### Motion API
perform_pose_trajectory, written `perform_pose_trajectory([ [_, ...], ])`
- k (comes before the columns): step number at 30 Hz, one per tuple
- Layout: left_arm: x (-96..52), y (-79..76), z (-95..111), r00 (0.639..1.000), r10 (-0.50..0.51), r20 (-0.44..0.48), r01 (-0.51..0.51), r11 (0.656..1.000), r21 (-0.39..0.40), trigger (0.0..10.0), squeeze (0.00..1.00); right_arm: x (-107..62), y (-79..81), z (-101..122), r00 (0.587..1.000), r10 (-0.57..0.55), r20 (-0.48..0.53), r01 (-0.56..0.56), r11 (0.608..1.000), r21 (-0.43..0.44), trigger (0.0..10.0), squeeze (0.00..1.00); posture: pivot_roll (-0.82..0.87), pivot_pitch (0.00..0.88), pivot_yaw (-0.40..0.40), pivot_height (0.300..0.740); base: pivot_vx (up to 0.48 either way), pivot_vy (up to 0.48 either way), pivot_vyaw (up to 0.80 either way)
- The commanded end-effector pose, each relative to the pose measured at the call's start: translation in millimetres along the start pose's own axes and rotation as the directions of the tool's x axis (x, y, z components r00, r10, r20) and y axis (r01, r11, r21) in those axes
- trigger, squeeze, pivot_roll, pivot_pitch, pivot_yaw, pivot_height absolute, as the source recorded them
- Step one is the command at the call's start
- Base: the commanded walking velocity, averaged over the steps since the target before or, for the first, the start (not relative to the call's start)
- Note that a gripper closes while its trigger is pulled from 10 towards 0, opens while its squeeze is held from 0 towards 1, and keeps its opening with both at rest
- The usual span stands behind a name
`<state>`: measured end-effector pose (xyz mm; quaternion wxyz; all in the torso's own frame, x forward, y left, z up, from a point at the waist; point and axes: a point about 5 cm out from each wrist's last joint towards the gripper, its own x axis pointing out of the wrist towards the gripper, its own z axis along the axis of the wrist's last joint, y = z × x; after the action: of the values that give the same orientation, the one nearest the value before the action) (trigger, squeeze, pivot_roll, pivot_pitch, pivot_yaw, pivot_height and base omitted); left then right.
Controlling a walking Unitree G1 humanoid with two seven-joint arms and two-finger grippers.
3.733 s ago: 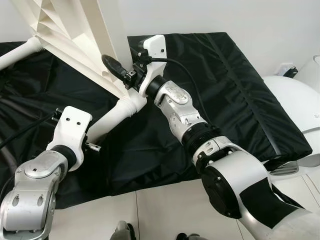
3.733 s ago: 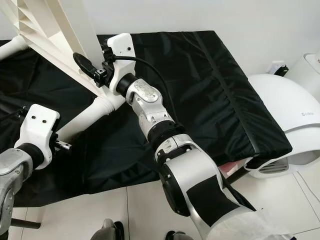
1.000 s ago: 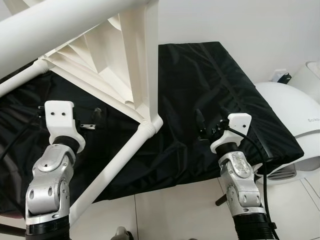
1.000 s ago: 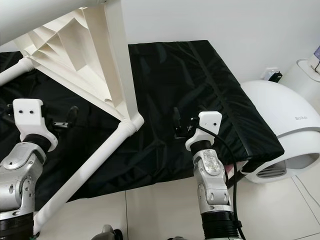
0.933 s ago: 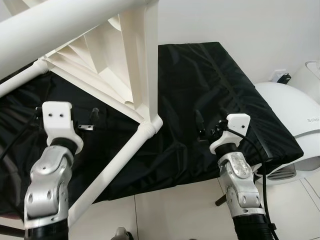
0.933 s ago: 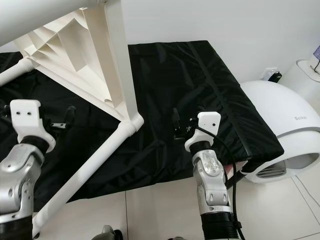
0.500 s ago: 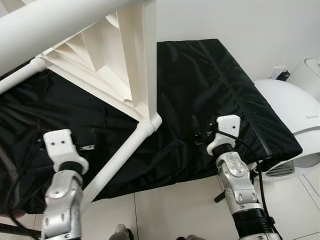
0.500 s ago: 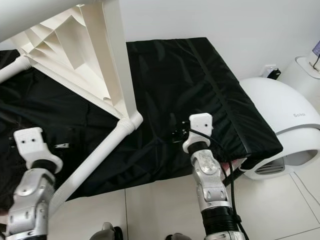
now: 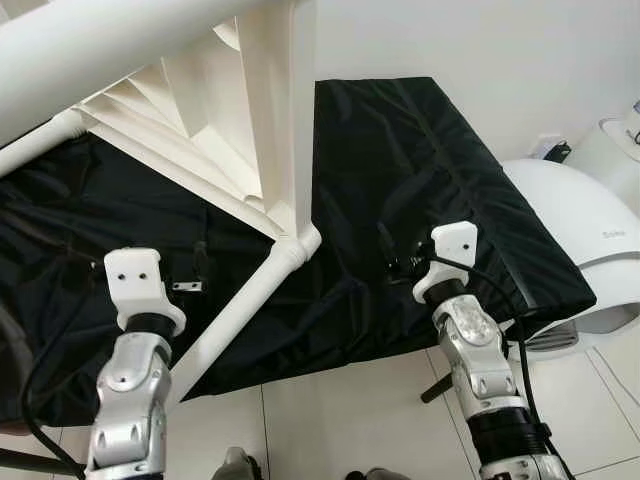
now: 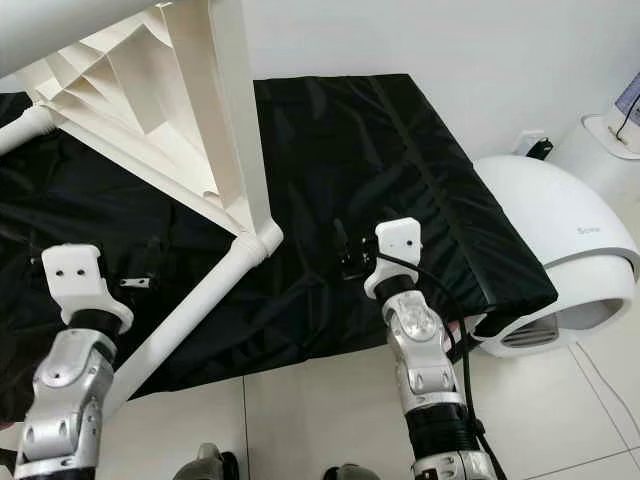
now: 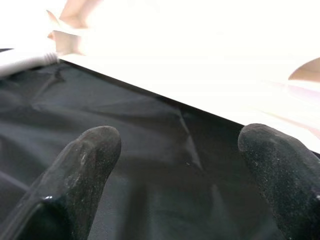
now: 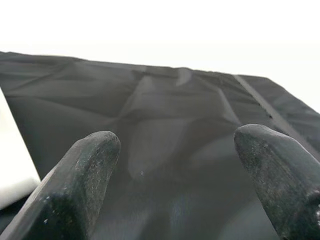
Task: Building children table
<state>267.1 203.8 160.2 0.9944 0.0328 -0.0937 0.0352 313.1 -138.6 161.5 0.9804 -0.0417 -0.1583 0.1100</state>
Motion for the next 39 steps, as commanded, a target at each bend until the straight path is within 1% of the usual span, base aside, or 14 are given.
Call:
perform_pose_trajectory([
  [1, 0.6, 0.3, -4, 1.000, -0.011, -0.009, 0.011, 1.000, 0.005, 10.0, 0.00, -2.3, -0.2, -5, 1.000, 0.001, -0.017, -0.001, 1.000, 0.007, 10.0, 0.00, 0.06, 0.087, -0.084, 0.740, 0.000, 0.000, 0.00],
  [4, 2.4, 0.9, -4, 1.000, -0.011, -0.002, 0.011, 1.000, 0.012, 10.0, 0.00, -2.2, 0.2, -6, 1.000, 0.002, -0.017, -0.002, 1.000, 0.007, 10.0, 0.00, 0.06, 0.087, -0.084, 0.740, 0.000, 0.000, 0.00],
  [7, 8.6, -0.9, -1, 0.999, -0.045, 0.012, 0.044, 0.999, 0.026, 10.0, 0.00, -1.4, 0.8, -6, 1.000, 0.007, -0.016, -0.007, 1.000, 0.009, 10.0, 0.00, 0.06, 0.084, -0.083, 0.740, 0.000, 0.000, 0.00],
  [8, 8.6, -0.9, -1, 0.999, -0.045, 0.012, 0.044, 0.999, 0.026, 10.0, 0.00, -1.4, 0.8, -6, 1.000, 0.007, -0.016, -0.007, 1.000, 0.009, 10.0, 0.00, 0.06, 0.084, -0.083, 0.740, 0.000, 0.000, 0.00],
  [11, 12.9, -2.5, -2, 0.996, -0.082, 0.025, 0.082, 0.997, 0.001, 10.0, 0.00, -1.5, -2.1, -8, 1.000, -0.003, -0.013, 0.003, 1.000, 0.010, 10.0, 0.00, 0.06, 0.086, -0.084, 0.740, 0.000, 0.000, 0.00],
  [13, 13.8, -3.6, -3, 0.996, -0.091, 0.020, 0.091, 0.996, 0.004, 10.0, 0.00, -1.7, -2.6, -8, 1.000, -0.005, -0.015, 0.005, 1.000, 0.008, 10.0, 0.00, 0.06, 0.086, -0.084, 0.740, 0.000, 0.000, 0.00],
  [15, 16.4, -4.2, -6, 0.995, -0.097, -0.002, 0.097, 0.995, -0.005, 10.0, 0.00, -1.2, -2.7, -10, 1.000, -0.010, -0.017, 0.010, 1.000, 0.005, 10.0, 0.00, 0.06, 0.076, -0.075, 0.740, 0.000, 0.000, 0.00],
  [19, 24.4, -5.1, -3, 0.994, -0.104, 0.021, 0.105, 0.993, -0.051, 10.0, 0.00, 4.7, -6.0, -7, 0.999, -0.046, 0.002, 0.046, 0.999, 0.014, 10.0, 0.00, 0.05, 0.032, -0.059, 0.740, 0.000, 0.000, 0.00],
  [22, 28.3, -7.8, -1, 0.993, -0.114, 0.028, 0.115, 0.991, -0.068, 10.0, 0.00, 7.9, -5.7, -6, 0.999, -0.048, 0.012, 0.047, 0.999, 0.020, 10.0, 0.00, 0.05, 0.024, -0.055, 0.740, 0.000, 0.000, 0.00],
  [23, 28.3, -7.8, -1, 0.993, -0.114, 0.028, 0.115, 0.991, -0.068, 10.0, 0.00, 7.9, -5.7, -6, 0.999, -0.048, 0.012, 0.047, 0.999, 0.020, 10.0, 0.00, 0.05, 0.024, -0.055, 0.740, 0.000, 0.000, 0.00],
  [25, 33.0, -10.8, -1, 0.993, -0.117, 0.027, 0.118, 0.992, -0.034, 10.0, 0.00, 12.0, -4.5, -5, 0.999, -0.042, 0.021, 0.042, 0.999, 0.022, 10.0, 0.00, 0.05, 0.011, -0.050, 0.740, 0.000, 0.000, 0.00],
  [28, 35.8, -11.9, -1, 0.992, -0.122, 0.026, 0.123, 0.992, -0.013, 10.0, 0.00, 14.4, -4.5, -4, 0.999, -0.045, 0.027, 0.044, 0.999, 0.024, 10.0, 0.00, 0.05, 0.006, -0.045, 0.740, 0.000, 0.000, 0.00],
  [39, 36.7, -10.3, -6, 0.994, -0.108, 0.015, 0.108, 0.994, -0.018, 10.0, 0.00, 13.7, -5.6, -7, 0.998, -0.050, 0.032, 0.049, 0.999, 0.022, 10.0, 0.00, 0.04, 0.000, -0.040, 0.740, 0.000, 0.000, 0.00],
])
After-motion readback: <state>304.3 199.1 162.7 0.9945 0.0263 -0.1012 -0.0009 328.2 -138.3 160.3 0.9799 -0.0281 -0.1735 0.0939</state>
